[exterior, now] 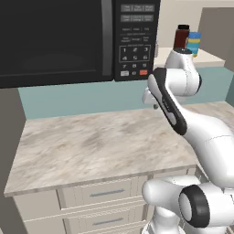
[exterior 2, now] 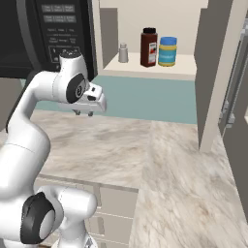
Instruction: Collect the paprika, mayonnaise, and shaker from the cabinet and place them next to the stove.
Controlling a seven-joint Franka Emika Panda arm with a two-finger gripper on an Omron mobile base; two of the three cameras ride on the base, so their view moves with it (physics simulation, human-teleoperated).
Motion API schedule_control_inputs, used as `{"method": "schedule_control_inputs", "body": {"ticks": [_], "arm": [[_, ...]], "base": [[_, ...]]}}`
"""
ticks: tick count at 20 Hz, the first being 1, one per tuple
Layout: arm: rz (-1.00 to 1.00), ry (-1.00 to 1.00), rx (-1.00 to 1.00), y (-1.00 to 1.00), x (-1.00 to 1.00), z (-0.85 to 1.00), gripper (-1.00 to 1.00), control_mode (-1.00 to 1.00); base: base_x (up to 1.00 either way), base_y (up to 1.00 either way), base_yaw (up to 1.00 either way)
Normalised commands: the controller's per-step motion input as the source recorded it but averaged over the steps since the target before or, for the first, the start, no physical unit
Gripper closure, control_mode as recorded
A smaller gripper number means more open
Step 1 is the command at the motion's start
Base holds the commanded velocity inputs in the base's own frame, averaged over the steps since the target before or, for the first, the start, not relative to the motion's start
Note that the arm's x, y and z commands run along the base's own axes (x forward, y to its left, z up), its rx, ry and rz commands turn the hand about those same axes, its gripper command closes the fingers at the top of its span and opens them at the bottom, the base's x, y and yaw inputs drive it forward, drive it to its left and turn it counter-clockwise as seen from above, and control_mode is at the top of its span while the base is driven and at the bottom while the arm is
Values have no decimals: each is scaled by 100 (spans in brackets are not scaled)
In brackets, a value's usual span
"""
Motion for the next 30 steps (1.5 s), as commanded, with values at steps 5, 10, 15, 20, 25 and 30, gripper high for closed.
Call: {"method": "schedule_control_inputs", "body": {"ticks": [5,10,15,20,25,30], "arm": [[-4,-2,0,-19,-27,-3,-100,-100],[-14,-32,5,-65,-47,-5,-100,-100],[-21,-41,0,-54,-31,4,-100,-100],[-26,-25,-1,-22,0,42,-100,-100],[-23,-14,-4,-15,4,63,-100,-100],[-19,-14,-1,-19,0,74,-100,-100]], "base": [[0,0,0],[0,0,0],[0,0,0],[0,0,0],[0,0,0],[0,0,0]]}}
